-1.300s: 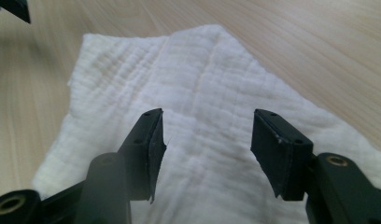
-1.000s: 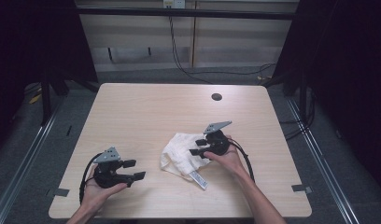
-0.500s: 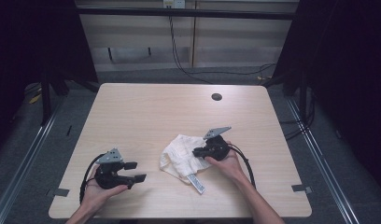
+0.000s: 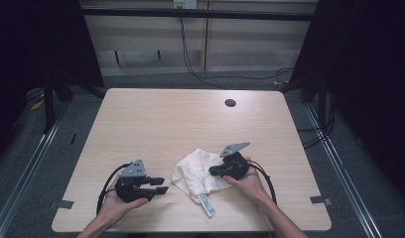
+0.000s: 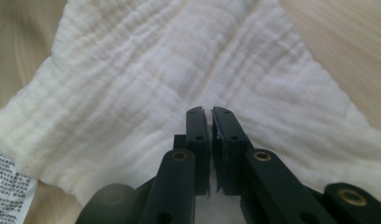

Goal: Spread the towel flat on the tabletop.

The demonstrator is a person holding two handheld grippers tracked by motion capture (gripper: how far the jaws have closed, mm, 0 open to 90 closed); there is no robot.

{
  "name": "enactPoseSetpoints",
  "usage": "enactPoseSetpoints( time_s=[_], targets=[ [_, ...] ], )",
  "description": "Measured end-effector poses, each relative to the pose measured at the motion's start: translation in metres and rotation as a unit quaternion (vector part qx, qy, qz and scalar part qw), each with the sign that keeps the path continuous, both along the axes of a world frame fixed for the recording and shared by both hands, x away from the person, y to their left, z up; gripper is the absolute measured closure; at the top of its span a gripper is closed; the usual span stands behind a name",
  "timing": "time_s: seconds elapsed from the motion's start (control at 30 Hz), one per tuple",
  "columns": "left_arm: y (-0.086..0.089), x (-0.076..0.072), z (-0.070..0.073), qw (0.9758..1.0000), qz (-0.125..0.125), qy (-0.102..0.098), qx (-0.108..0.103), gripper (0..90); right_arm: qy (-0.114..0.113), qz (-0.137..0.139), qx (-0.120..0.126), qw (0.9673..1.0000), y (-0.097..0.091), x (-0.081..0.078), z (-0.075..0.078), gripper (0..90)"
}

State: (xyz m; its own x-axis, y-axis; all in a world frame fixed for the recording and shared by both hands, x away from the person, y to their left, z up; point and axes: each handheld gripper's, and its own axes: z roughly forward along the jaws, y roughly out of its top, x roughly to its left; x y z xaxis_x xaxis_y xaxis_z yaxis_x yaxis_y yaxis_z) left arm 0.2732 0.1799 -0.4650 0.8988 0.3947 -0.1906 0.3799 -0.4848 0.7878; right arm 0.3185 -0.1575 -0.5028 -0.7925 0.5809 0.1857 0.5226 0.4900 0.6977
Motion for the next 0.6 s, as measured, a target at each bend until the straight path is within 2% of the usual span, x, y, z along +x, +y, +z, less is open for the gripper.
enactPoseSetpoints(
  time_s=[0.13,0.2,0.3,0.33,0.37,0.43,0.5,0.53,0.57,0.6],
  targets=[
    [-0.012,0.005,0.002,0.9999,-0.010,0.010,-0.009,57.0,0.006,-0.002,0.014,0.9999,-0.003,-0.009,-0.001,82.3],
    [-0.018,0.006,0.004,0.9997,-0.019,0.008,-0.010,56.7,0.004,0.000,0.011,0.9999,-0.003,-0.015,0.000,80.6],
    [-0.030,0.008,0.004,0.9992,-0.040,0.006,0.000,59.6,0.007,0.005,0.007,0.9999,-0.002,-0.021,0.003,75.7],
    [-0.035,0.010,0.002,0.9984,-0.055,0.008,0.006,60.8,0.006,0.001,0.010,0.9999,-0.003,-0.023,0.004,73.0],
    [-0.040,0.011,0.001,0.9978,-0.064,0.002,0.015,64.1,0.007,-0.003,0.024,0.9997,-0.004,-0.025,0.008,71.2],
    [-0.047,0.012,-0.001,0.9974,-0.071,0.004,0.012,67.0,-0.005,0.003,0.041,0.9991,-0.004,-0.034,0.018,69.7],
    [-0.054,0.013,-0.004,0.9967,-0.078,0.000,0.022,67.6,-0.011,0.018,0.044,0.9988,-0.002,-0.043,0.024,67.8],
    [-0.059,0.014,-0.006,0.9961,-0.080,-0.004,0.037,67.5,-0.012,0.023,0.046,0.9986,0.000,-0.048,0.025,66.5],
    [-0.059,0.014,-0.006,0.9961,-0.080,-0.004,0.037,67.2,-0.012,0.023,0.046,0.9986,0.000,-0.048,0.025,66.5],
    [-0.066,0.017,-0.012,0.9964,-0.073,-0.008,0.043,67.2,-0.015,0.037,0.042,0.9983,0.005,-0.058,0.025,64.3]
  ],
)
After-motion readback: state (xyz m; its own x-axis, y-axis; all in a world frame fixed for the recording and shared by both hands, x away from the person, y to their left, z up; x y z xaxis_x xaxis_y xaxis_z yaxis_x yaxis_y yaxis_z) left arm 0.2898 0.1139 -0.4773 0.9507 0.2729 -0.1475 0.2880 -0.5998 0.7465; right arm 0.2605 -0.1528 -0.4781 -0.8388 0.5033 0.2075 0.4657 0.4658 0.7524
